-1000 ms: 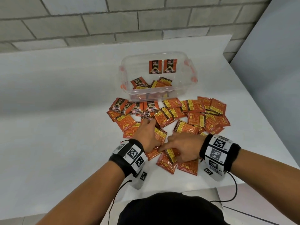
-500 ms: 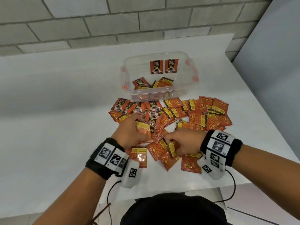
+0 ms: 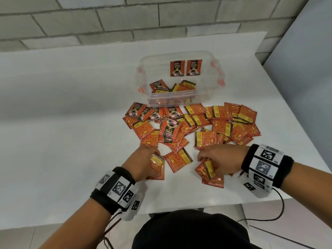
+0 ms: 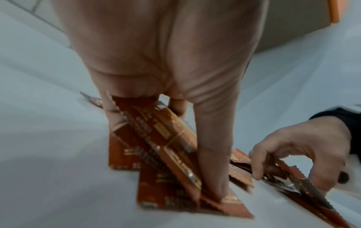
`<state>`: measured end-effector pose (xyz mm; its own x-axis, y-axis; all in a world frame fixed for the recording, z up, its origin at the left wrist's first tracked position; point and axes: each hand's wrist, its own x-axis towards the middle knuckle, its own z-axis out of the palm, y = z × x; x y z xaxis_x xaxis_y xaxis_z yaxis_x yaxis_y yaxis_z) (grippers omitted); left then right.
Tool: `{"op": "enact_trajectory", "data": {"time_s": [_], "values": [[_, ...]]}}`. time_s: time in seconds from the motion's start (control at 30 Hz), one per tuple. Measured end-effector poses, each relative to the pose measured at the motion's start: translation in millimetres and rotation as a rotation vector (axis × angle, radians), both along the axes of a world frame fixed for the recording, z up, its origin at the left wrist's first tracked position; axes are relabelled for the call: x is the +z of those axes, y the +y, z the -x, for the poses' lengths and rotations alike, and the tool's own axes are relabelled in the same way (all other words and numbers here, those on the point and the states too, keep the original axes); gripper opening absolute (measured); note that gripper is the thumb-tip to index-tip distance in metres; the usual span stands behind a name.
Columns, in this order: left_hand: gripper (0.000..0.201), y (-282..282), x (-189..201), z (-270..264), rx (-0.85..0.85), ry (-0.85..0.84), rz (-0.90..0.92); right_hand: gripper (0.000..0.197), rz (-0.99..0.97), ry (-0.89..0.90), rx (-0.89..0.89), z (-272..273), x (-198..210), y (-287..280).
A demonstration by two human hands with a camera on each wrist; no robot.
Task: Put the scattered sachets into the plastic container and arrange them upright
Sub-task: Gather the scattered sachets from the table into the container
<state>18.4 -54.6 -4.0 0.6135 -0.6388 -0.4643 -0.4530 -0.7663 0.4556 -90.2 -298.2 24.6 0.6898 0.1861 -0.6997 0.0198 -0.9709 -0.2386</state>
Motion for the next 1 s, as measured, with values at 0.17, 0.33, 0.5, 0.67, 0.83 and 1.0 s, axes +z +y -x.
{"op": "enact_trajectory", "data": {"time_s": [0.17, 0.33, 0.5, 0.67, 0.83, 1.0], "values": [[0.065, -6.2, -2.0, 0.6, 0.002, -0.040, -0.013, 0.056, 0.050, -0.031, 0.056, 0.6, 0.6, 3.1], [0.060, -8.9, -3.1, 0.3, 0.006, -0.106, 0.013, 0.057, 0.055, -0.062, 0.051, -3.7, 0.8, 2.1], [0.054, -11.7, 0.1, -6.4, -0.011, -0.183, 0.030, 0.045, 0.046, -0.019, 0.009, -6.1, 3.2, 0.0], [0.045, -14.5, 13.3, -9.1, 0.049, -0.110, 0.103, 0.031, -0.095, 0.024, -0.107, -5.3, 1.8, -7.6], [0.035, -7.5, 33.6, -18.5, 0.198, 0.060, 0.324, 0.030, -0.316, 0.048, -0.270, -9.8, 12.5, -13.8], [0.036, -16.6, 69.4, -52.3, 0.432, 0.131, 0.601, 0.032, -0.608, -0.165, -0.606, -39.8, 49.4, -29.0]]}}
